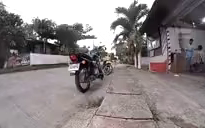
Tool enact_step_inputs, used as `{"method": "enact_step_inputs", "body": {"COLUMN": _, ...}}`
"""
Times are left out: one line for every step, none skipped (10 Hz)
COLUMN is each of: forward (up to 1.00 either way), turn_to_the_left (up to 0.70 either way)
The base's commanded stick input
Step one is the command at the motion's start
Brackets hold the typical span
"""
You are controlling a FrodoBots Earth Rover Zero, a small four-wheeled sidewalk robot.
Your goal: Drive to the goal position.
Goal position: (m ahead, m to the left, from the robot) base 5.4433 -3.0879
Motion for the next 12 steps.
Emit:
{"method": "enact_step_inputs", "body": {"forward": 0.7, "turn_to_the_left": -0.27}}
{"method": "enact_step_inputs", "body": {"forward": 0.7, "turn_to_the_left": -0.27}}
{"method": "enact_step_inputs", "body": {"forward": 0.7, "turn_to_the_left": -0.27}}
{"method": "enact_step_inputs", "body": {"forward": 0.7, "turn_to_the_left": -0.27}}
{"method": "enact_step_inputs", "body": {"forward": 0.7, "turn_to_the_left": -0.27}}
{"method": "enact_step_inputs", "body": {"forward": 0.7, "turn_to_the_left": -0.14}}
{"method": "enact_step_inputs", "body": {"forward": 0.53, "turn_to_the_left": 0.0}}
{"method": "enact_step_inputs", "body": {"forward": 0.0, "turn_to_the_left": 0.0}}
{"method": "enact_step_inputs", "body": {"forward": 0.0, "turn_to_the_left": 0.0}}
{"method": "enact_step_inputs", "body": {"forward": 0.0, "turn_to_the_left": 0.0}}
{"method": "enact_step_inputs", "body": {"forward": 0.0, "turn_to_the_left": 0.0}}
{"method": "enact_step_inputs", "body": {"forward": 0.0, "turn_to_the_left": 0.0}}
